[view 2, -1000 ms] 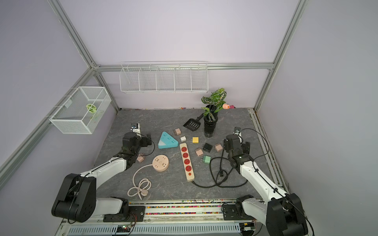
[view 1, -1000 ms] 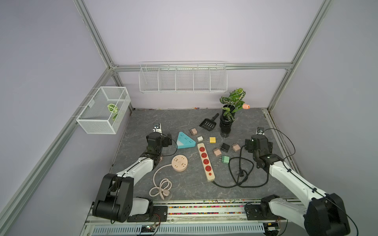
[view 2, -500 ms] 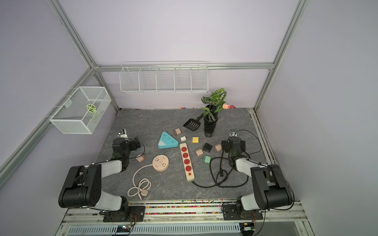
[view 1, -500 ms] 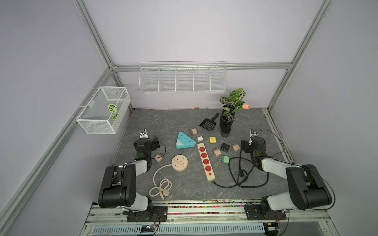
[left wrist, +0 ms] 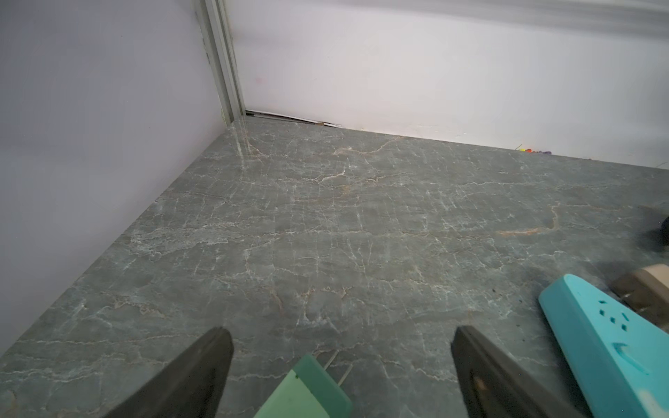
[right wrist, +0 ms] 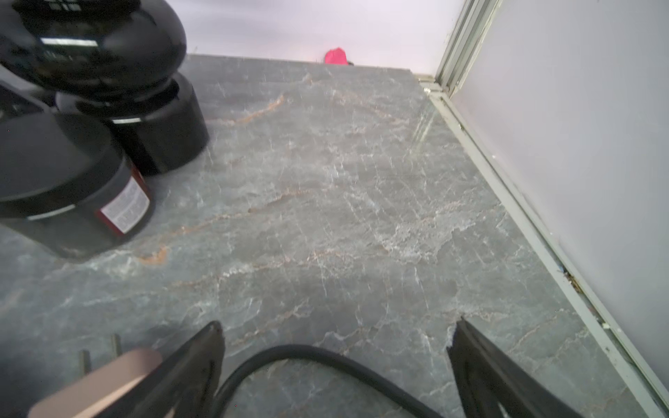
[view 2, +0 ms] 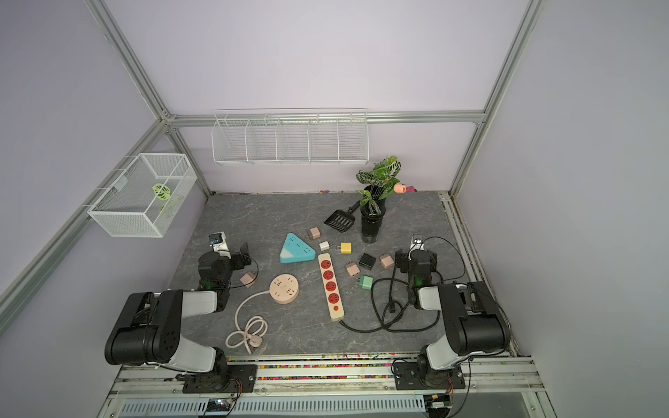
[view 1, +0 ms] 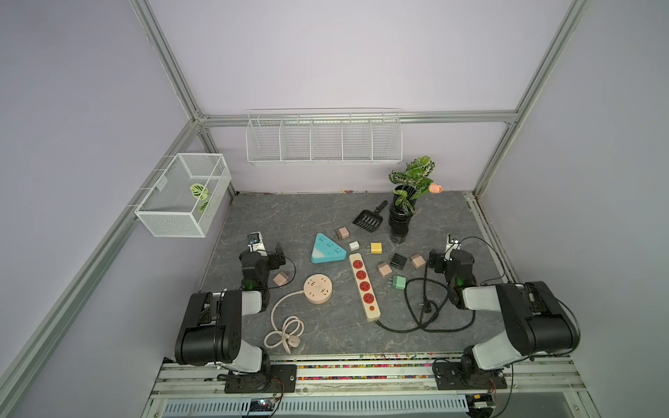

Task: Pull the plug off the socket
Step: Reset both arms

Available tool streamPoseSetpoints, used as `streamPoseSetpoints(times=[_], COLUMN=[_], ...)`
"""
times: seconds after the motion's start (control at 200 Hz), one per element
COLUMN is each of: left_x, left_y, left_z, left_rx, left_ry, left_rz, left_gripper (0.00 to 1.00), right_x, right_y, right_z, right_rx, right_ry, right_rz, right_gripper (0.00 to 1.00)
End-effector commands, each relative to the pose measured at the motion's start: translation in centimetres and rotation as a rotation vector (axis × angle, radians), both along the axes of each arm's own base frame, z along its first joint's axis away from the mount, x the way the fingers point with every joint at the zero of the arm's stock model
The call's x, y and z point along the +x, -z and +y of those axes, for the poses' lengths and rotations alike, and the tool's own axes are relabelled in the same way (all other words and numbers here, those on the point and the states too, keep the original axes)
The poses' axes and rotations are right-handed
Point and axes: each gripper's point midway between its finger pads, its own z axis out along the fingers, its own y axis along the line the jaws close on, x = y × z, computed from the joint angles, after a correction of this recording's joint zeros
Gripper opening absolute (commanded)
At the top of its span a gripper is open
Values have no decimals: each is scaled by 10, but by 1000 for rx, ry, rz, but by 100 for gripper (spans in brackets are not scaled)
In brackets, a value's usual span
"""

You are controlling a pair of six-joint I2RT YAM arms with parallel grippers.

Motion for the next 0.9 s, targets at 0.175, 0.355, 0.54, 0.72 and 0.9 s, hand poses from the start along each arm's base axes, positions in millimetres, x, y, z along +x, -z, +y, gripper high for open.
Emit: streamPoseSetpoints(times=[0.175,0.355,0.54,0.72,0.9], left_x=[2,2,2,2,2], left_y=[-6,-6,-5,-6,-6], left_z=[-1,-2,-1,-2,-2], left_rx=[6,5,6,5,5], left_ry=[14,16,14,16,16], left_rz=[-24,-24,-22,-23,-24], left_gripper=[100,100,100,100,100], right_x=[3,4,4,4,4], right_y=[-12,-12,-12,-12,-11], right_z=[-4,-3,-4,-4,-4], right_rx=[10,10,10,10,9], right_ry=[19,19,20,20,20], right_rz=[-36,-34,-34,-34,-32], right_gripper=[99,99,99,99,99])
